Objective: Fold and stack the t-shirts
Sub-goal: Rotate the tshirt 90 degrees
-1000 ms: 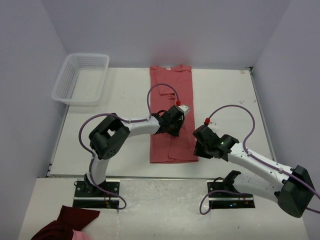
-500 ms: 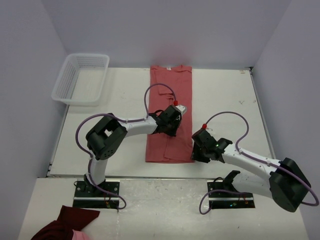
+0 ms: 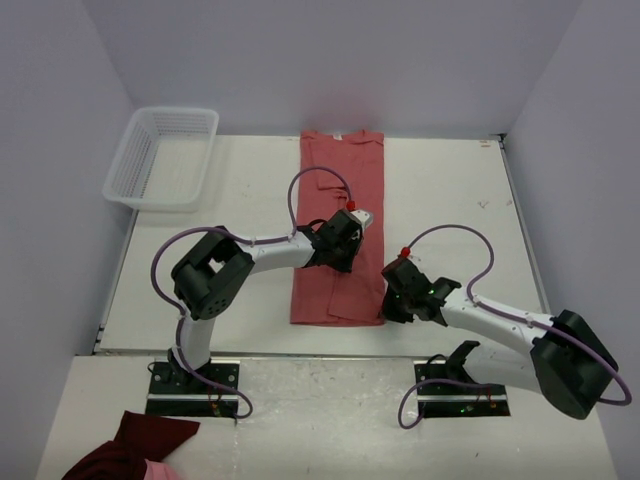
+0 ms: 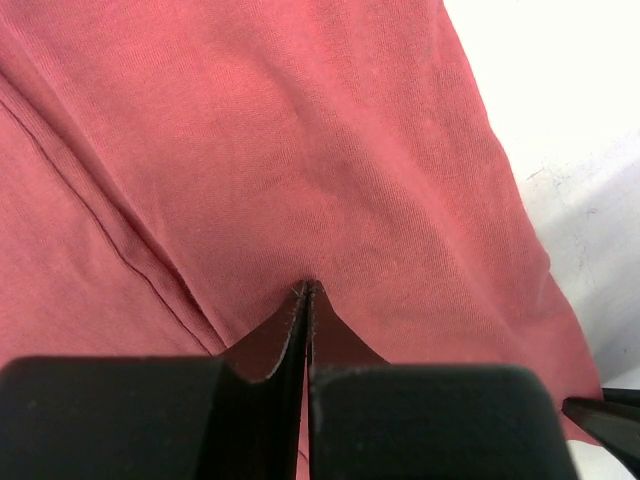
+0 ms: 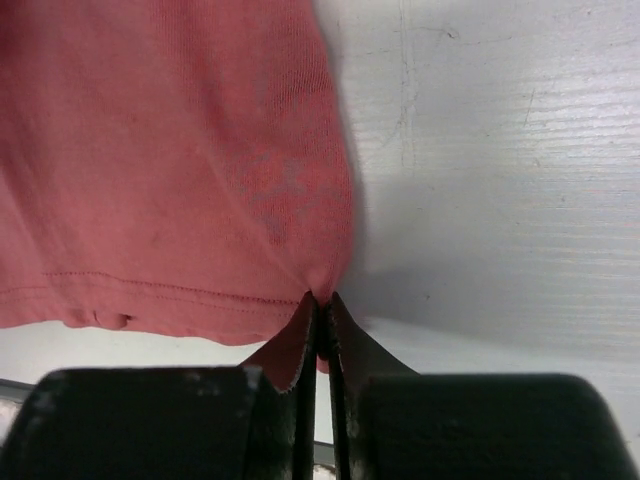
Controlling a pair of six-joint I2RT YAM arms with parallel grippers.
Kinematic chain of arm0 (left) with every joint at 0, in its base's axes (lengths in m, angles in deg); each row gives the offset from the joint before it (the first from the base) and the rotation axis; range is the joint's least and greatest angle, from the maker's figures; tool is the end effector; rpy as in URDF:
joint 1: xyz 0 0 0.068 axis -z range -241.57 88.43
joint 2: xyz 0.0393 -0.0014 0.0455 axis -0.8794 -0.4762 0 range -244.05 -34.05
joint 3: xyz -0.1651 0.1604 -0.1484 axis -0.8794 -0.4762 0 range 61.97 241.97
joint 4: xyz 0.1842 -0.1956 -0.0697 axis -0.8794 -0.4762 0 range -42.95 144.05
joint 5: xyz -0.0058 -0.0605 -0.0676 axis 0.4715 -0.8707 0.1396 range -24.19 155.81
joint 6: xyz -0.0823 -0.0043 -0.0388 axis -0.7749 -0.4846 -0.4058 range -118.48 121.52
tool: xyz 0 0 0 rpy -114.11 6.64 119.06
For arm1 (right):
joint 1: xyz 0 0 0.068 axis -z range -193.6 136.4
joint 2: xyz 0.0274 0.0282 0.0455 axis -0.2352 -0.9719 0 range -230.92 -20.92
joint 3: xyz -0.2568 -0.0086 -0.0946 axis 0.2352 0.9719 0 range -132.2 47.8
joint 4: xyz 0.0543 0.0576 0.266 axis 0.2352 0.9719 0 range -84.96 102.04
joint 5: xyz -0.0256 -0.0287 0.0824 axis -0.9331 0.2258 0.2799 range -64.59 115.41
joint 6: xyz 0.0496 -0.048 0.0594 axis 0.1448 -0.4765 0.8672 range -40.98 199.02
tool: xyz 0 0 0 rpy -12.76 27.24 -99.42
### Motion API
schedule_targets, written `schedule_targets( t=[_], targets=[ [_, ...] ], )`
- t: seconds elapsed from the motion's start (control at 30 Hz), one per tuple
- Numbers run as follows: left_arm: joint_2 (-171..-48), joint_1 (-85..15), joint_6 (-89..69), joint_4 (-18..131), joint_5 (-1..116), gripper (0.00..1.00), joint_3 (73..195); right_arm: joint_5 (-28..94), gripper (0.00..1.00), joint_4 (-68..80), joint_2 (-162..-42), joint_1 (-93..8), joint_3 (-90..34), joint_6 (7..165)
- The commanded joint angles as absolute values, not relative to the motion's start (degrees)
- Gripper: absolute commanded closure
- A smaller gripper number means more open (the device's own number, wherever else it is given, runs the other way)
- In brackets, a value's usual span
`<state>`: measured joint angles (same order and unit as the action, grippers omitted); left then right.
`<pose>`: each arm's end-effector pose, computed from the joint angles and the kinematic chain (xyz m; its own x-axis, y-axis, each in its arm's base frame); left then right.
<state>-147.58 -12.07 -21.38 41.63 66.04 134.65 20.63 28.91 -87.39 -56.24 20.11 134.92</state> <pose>0.2967 -0.3468 0.1058 -0.7748 0.3080 -0.5521 0.4964 0.8371 -0.2297 0.1719 0.1490 0.1011 -0.9020 0.2911 -0.3187 0.1784 0.9238 0.3388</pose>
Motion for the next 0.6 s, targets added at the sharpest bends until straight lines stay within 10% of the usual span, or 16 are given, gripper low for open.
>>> schedule_targets(
  t=[0.0,0.23,0.37,0.57],
  targets=[
    [-147.8,-13.0,-19.4,38.8,67.0,1.00,133.5,20.1,1.00,30.2,-85.1,-56.2,20.6,136.4],
    [-143.5,-12.8,-19.6,34.9,74.0,0.91,135.2,18.9,1.00,32.2,-82.5,-56.5,19.9,136.2],
    [-132.6,-12.5,-22.9,30.9,81.1,0.46,133.3,19.6,1.00,31.4,-83.8,-56.5,19.8,135.3],
    [-116.4,-12.3,-27.3,26.3,81.9,0.06,124.8,20.0,1.00,30.9,-83.5,-56.8,19.8,134.7]
  ],
)
